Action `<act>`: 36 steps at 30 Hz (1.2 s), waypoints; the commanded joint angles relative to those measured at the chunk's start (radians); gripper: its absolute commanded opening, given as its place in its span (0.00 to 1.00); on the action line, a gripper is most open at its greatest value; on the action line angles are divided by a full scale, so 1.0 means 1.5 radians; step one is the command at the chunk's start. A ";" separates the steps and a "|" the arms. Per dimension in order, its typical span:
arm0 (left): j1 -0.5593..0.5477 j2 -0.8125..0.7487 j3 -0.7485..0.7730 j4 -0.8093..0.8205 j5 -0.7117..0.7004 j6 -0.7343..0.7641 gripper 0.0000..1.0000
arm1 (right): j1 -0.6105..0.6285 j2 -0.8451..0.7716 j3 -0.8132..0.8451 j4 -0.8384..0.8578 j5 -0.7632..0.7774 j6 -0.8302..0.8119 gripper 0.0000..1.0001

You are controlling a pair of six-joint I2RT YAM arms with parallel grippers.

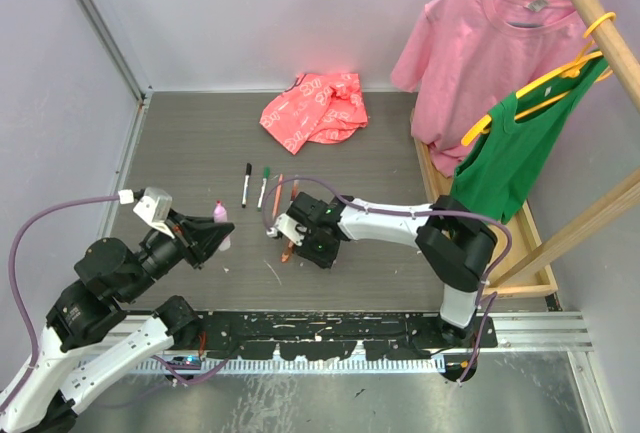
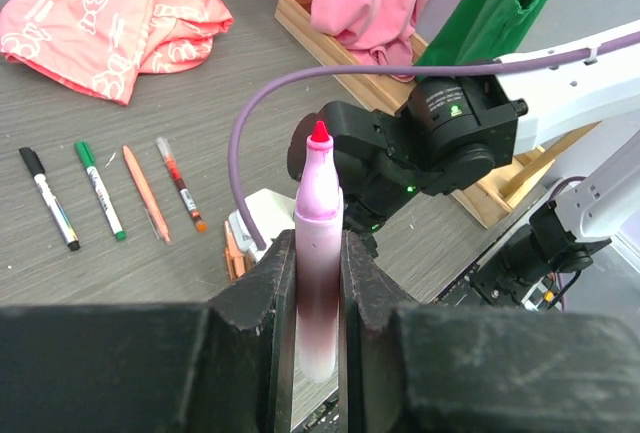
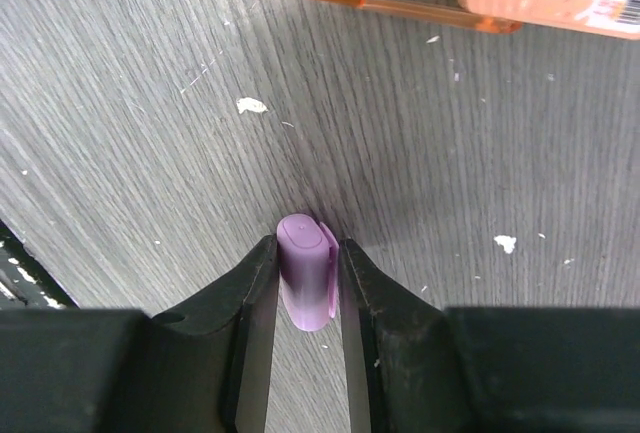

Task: Insert the pens into the pen caps
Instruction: Insert the pen cap onto the pen.

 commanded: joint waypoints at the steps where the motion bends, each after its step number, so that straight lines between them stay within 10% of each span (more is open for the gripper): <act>1: -0.001 0.004 0.006 0.027 -0.035 -0.022 0.00 | -0.020 -0.096 -0.001 0.043 -0.030 0.037 0.03; 36: 0.000 0.093 -0.014 0.223 0.189 -0.039 0.00 | -0.074 -0.541 -0.064 0.495 -0.040 0.427 0.00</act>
